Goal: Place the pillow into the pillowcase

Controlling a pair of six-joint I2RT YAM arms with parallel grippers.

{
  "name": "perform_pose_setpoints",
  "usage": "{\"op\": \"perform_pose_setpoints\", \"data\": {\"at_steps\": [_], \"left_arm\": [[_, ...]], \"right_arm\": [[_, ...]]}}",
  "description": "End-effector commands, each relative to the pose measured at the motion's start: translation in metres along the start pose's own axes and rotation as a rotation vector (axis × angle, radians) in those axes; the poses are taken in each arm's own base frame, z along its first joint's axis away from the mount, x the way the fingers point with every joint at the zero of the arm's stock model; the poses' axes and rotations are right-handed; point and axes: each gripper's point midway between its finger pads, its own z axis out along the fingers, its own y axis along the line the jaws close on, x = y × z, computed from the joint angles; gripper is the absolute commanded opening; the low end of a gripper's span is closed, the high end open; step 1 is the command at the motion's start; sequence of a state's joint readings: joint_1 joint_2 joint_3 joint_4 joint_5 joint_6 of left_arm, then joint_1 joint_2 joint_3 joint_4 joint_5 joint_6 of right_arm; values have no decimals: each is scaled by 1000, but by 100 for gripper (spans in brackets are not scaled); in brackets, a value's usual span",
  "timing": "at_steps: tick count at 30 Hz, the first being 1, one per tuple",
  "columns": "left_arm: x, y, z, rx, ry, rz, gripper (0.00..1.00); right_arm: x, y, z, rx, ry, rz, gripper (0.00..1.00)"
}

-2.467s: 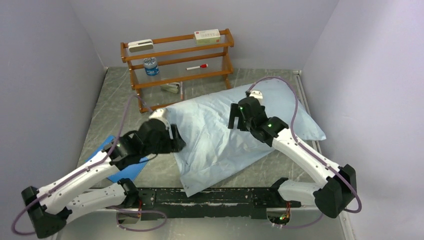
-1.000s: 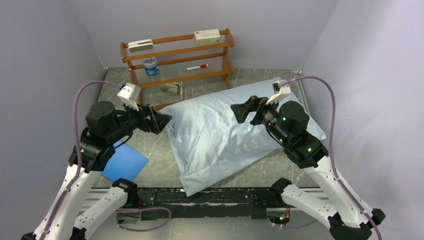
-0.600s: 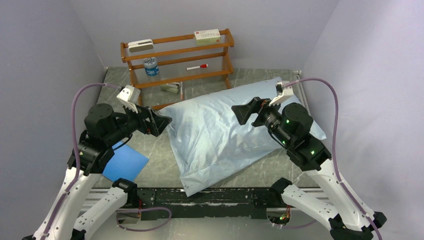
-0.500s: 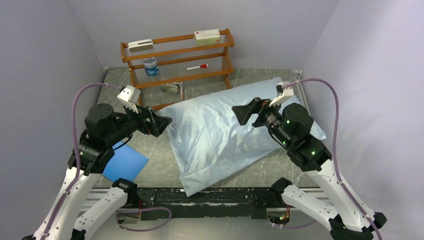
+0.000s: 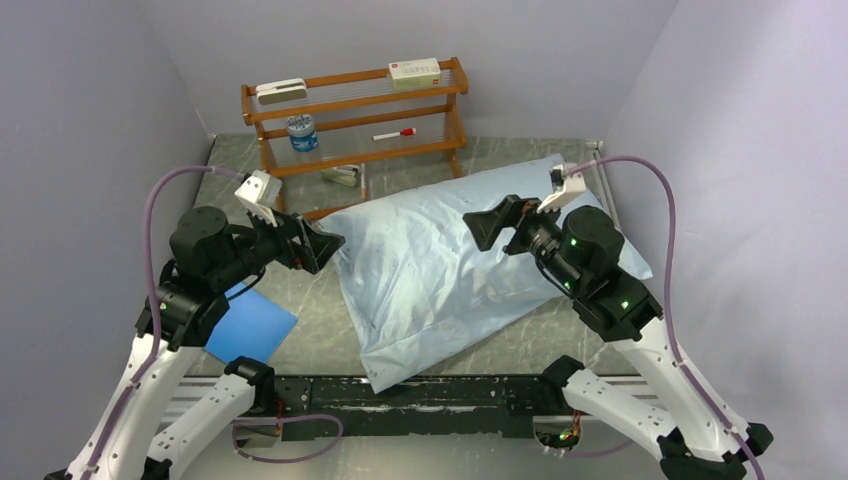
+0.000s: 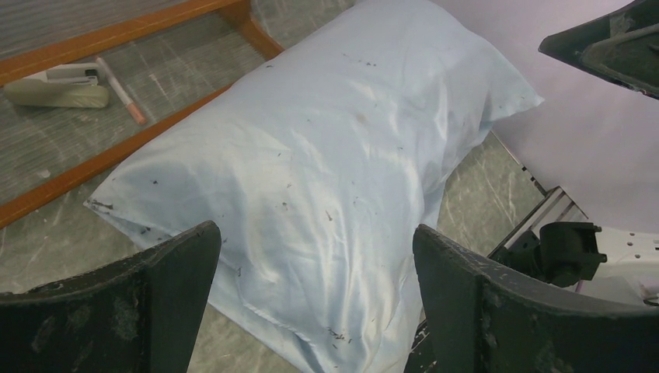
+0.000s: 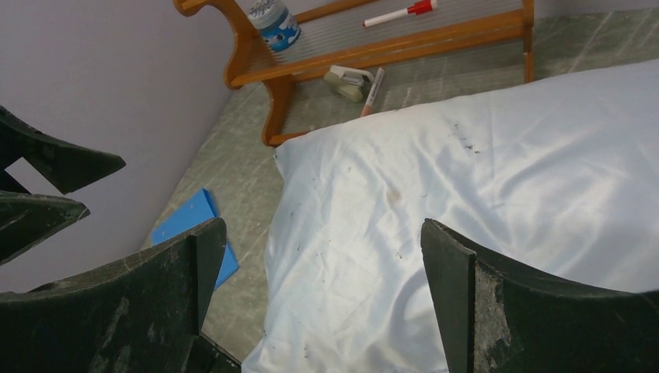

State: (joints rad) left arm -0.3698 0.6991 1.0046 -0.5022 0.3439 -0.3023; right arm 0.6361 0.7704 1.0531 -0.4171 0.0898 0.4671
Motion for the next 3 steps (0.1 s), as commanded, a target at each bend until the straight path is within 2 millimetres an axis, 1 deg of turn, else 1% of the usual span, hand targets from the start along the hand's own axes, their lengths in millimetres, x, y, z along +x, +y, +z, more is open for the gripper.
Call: {"op": "perform_pose_setpoints", "data": {"at_steps": [1, 3], "left_arm": [[-6, -6, -1, 30, -23, 13, 98], [-8, -6, -1, 33, -24, 13, 98]], "right_arm": [[-8, 5, -2, -16, -20, 0, 100], [-10, 5, -3, -10, -21, 1, 100]]}}
